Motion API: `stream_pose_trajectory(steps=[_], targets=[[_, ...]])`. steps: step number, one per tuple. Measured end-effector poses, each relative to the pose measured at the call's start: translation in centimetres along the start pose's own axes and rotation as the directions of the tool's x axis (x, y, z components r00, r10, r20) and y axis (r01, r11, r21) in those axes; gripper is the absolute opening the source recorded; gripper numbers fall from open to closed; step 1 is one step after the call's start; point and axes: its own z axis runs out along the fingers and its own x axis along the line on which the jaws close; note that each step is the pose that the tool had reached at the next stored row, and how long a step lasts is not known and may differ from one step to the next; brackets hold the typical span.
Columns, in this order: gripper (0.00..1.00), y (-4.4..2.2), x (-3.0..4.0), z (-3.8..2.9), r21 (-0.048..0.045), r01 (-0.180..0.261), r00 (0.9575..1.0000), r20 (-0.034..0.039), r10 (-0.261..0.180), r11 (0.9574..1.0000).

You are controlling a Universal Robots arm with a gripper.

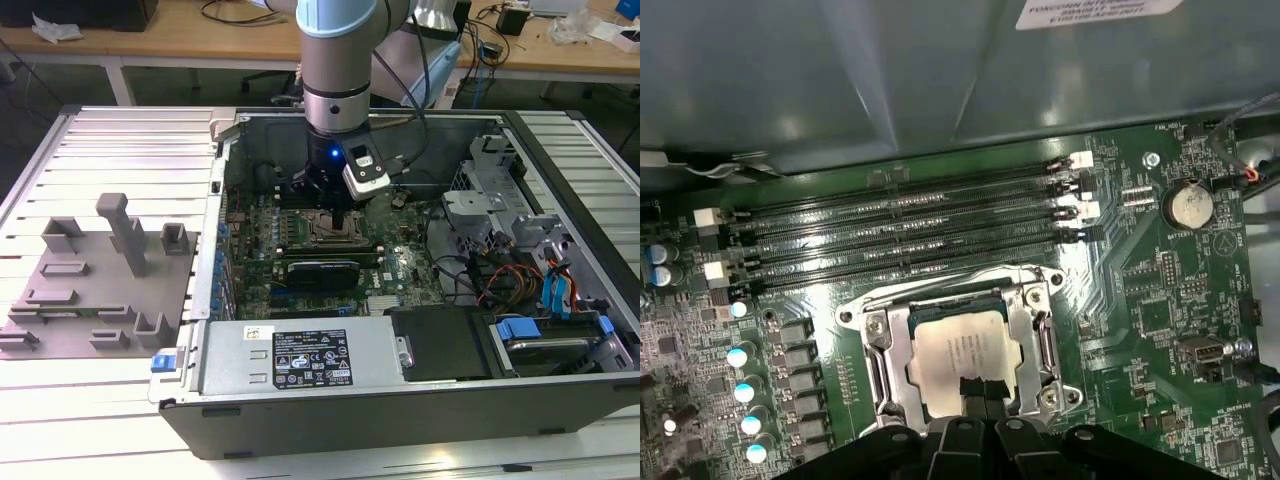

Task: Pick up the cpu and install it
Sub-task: 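Install the first cpu locking lever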

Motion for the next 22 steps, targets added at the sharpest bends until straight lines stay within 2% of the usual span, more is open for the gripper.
stream_pose_trajectory(steps=[1, 3, 4, 8, 11, 14, 15, 16, 22], targets=[[0.11, -0.02, -0.01, 0.00, -0.0046, 0.000, 1.0000, -0.0061, 0.000, 1.0000], [0.11, -0.05, -0.03, 0.02, -0.0171, -0.001, 0.9997, -0.0256, 0.000, 0.9999], [0.11, -0.08, -0.04, 0.02, -0.0279, -0.002, 0.9993, -0.0370, 0.001, 0.9996], [0.11, -0.10, -0.05, 0.02, -0.0293, -0.002, 0.9993, -0.0374, 0.001, 0.9996], [0.11, -0.12, -0.11, -0.27, -0.0296, -0.002, 0.9993, -0.0374, 0.001, 0.9996], [0.11, -0.16, -0.19, -1.00, -0.0295, -0.002, 0.9993, -0.0375, 0.001, 0.9996], [0.11, -0.18, -0.24, -1.52, -0.0296, -0.002, 0.9993, -0.0374, 0.001, 0.9996], [0.11, -0.18, -0.26, -1.70, -0.0295, -0.002, 0.9993, -0.0375, 0.001, 0.9996], [0.11, -0.19, -0.27, -1.82, -0.0297, -0.002, 0.9993, -0.0374, 0.001, 0.9996]])
